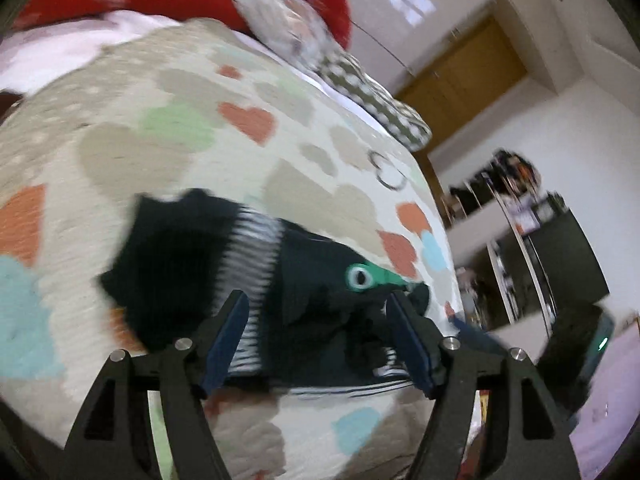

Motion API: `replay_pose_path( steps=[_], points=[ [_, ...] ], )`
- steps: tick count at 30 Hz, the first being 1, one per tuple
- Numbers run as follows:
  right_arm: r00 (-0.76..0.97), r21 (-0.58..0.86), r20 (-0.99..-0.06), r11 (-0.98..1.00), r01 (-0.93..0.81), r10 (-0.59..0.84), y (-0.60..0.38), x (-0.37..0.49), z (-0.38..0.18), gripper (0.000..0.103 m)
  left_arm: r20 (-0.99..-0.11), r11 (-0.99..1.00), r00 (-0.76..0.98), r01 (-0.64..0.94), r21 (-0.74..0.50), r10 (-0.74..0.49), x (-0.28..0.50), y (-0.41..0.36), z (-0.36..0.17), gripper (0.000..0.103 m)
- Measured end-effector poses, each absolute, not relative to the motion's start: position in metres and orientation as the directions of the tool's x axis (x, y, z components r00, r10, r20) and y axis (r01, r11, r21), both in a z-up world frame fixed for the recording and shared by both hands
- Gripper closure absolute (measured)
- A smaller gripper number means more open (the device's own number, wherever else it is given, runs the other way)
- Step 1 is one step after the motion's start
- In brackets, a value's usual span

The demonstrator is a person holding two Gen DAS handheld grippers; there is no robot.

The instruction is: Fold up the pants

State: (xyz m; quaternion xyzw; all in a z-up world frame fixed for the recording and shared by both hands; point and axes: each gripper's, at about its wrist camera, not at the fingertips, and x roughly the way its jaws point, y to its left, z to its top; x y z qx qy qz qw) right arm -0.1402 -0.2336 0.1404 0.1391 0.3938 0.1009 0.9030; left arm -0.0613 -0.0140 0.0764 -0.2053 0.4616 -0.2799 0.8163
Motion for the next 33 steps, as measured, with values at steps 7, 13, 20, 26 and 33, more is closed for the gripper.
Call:
replay_pose_path(
  steps=[7, 13, 20, 26, 33],
  points=[
    [0.584, 0.244, -0.796, 0.967, 0.074, 0.156, -0.247, -0.096, 0.124, 0.079, -0.662, 0.806, 0.501, 0.138, -0.576, -0.558, -0.058, 0.049, 0.066, 0.033],
    [0.488, 0.129, -0.869, 0.989, 0.071, 0.079, -0.221, -0.064, 0.076, 0.079, -0.692, 0.833, 0.529, 0.053, -0.55, -0.49, -0.06, 0.086, 0.048, 0.033],
    [0.493, 0.179, -0.853, 0.983, -0.039, 0.175, -0.185, -0.054, 0.138, 0.048, -0.662, 0.809, 0.547, 0.049, -0.586, -0.512, -0.063, 0.103, 0.031, 0.074],
    [0.307, 0.271, -0.901, 0.951, -0.15, 0.306, -0.096, 0.005, 0.124, 0.025, -0.652, 0.804, 0.551, 0.058, -0.592, -0.521, -0.074, 0.106, 0.027, 0.066],
    [0.077, 0.085, -0.992, 0.984, -0.157, 0.098, -0.017, 0.062, 0.061, 0.019, -0.649, 0.796, 0.545, 0.06, -0.602, -0.532, -0.081, 0.107, 0.019, 0.053]
  ],
)
